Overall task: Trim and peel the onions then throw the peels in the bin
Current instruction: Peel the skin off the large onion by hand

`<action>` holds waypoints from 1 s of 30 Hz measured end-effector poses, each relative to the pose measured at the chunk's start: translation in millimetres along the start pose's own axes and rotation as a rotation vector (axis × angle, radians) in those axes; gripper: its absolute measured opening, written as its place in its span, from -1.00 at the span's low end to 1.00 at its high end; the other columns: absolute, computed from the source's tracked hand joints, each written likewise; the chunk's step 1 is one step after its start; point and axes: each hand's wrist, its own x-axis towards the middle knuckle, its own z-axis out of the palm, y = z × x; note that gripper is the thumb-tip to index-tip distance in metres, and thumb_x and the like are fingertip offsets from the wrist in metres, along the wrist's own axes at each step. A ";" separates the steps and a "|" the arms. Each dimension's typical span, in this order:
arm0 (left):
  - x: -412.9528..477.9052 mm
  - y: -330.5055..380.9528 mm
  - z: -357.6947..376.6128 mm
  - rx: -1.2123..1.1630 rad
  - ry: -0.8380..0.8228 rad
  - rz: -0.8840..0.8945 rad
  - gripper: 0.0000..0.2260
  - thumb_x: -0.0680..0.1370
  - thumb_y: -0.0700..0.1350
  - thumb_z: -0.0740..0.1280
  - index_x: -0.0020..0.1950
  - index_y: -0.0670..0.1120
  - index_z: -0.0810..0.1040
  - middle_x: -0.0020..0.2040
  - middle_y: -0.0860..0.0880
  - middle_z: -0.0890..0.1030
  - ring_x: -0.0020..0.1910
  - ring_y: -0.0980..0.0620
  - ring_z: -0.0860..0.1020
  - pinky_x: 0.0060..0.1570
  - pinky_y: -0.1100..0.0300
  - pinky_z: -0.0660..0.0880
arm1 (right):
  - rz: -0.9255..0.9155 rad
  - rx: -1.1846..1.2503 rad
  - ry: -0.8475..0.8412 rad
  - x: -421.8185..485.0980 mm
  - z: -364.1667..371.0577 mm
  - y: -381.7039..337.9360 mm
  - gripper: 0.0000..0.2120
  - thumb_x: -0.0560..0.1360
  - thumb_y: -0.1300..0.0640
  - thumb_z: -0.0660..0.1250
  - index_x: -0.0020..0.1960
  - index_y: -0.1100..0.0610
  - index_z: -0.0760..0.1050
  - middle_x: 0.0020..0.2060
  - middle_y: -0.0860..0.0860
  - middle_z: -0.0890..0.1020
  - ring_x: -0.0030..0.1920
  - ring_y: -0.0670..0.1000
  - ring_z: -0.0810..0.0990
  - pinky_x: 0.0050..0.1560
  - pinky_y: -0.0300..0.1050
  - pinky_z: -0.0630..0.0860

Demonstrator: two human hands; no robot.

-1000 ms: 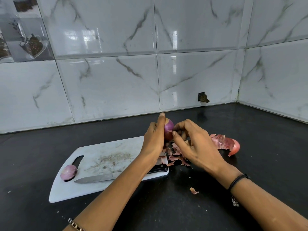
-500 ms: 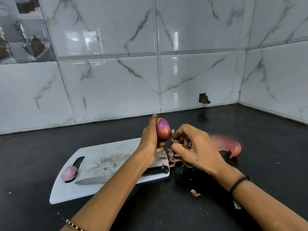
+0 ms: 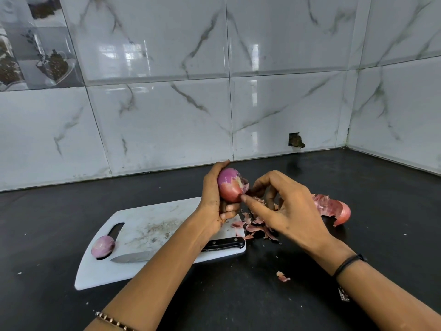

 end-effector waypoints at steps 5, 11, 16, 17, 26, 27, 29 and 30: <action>-2.6 -1.9 4.1 -0.060 0.055 -0.007 -0.54 0.53 0.17 0.33 -0.20 -0.25 0.57 -0.39 -0.14 0.59 -0.70 0.04 0.36 -0.70 0.38 0.26 | -0.010 0.000 0.001 0.8 -0.5 0.5 -0.56 0.40 -0.21 0.55 0.12 0.01 0.54 -0.10 -0.17 0.55 -0.23 -0.06 0.54 -0.23 -0.37 0.43; -2.6 -3.2 5.6 -0.055 0.029 -0.001 -0.48 0.54 0.20 0.32 -0.38 -0.21 0.65 -0.38 -0.13 0.61 -0.62 0.03 0.44 -0.64 0.32 0.31 | -0.005 0.039 0.004 0.9 0.4 -0.7 -0.72 0.50 -0.13 0.47 0.06 0.05 0.61 -0.09 -0.17 0.59 -0.17 -0.12 0.59 -0.16 -0.40 0.44; -6.1 -0.3 6.9 -0.196 0.013 0.036 -0.54 0.58 0.14 0.29 -0.20 -0.26 0.66 -0.26 -0.18 0.64 -0.55 0.01 0.53 -0.62 0.30 0.41 | 0.035 0.077 0.038 2.7 1.6 1.4 -0.80 0.53 -0.03 0.48 0.05 0.07 0.64 -0.09 -0.16 0.65 -0.19 -0.09 0.62 -0.17 -0.46 0.44; -6.0 0.3 6.2 -0.206 0.006 0.039 -0.52 0.58 0.14 0.29 -0.16 -0.28 0.67 -0.24 -0.19 0.63 -0.56 0.00 0.52 -0.63 0.30 0.41 | 0.031 0.071 0.029 2.7 1.9 1.7 -0.82 0.53 -0.02 0.47 0.06 0.06 0.65 -0.09 -0.17 0.65 -0.18 -0.10 0.62 -0.16 -0.46 0.44; -7.9 -0.2 3.0 -0.167 0.009 0.025 -0.50 0.59 0.15 0.23 -0.17 -0.30 0.60 -0.28 -0.23 0.63 -0.69 0.02 0.41 -0.73 0.37 0.27 | 0.012 0.084 -0.008 1.3 2.7 -0.5 -0.76 0.53 -0.04 0.48 0.13 0.03 0.62 -0.01 -0.16 0.63 -0.22 -0.04 0.62 -0.14 -0.34 0.52; -8.5 -0.5 3.3 -0.164 0.016 0.014 -0.50 0.60 0.15 0.22 -0.17 -0.30 0.57 -0.34 -0.21 0.61 -0.71 0.02 0.39 -0.74 0.38 0.24 | -0.002 0.084 -0.009 1.1 2.3 -1.2 -0.74 0.53 -0.04 0.49 0.17 0.03 0.61 0.00 -0.17 0.63 -0.22 -0.03 0.62 -0.14 -0.34 0.52; -9.4 -1.0 3.2 -0.153 0.027 0.001 -0.51 0.60 0.15 0.21 -0.17 -0.29 0.54 -0.36 -0.21 0.60 -0.73 0.03 0.37 -0.75 0.40 0.20 | -0.051 0.073 -0.026 0.9 2.0 -1.9 -0.69 0.54 -0.04 0.48 0.23 0.02 0.60 0.03 -0.17 0.59 -0.22 -0.04 0.61 -0.13 -0.34 0.52; -9.1 -1.5 2.8 -0.142 0.038 -0.001 -0.51 0.60 0.15 0.22 -0.17 -0.29 0.53 -0.35 -0.21 0.60 -0.73 0.03 0.36 -0.75 0.40 0.20 | -0.074 0.068 -0.039 0.6 2.2 -1.9 -0.69 0.54 -0.03 0.47 0.25 0.02 0.60 0.03 -0.16 0.58 -0.21 -0.05 0.60 -0.12 -0.32 0.53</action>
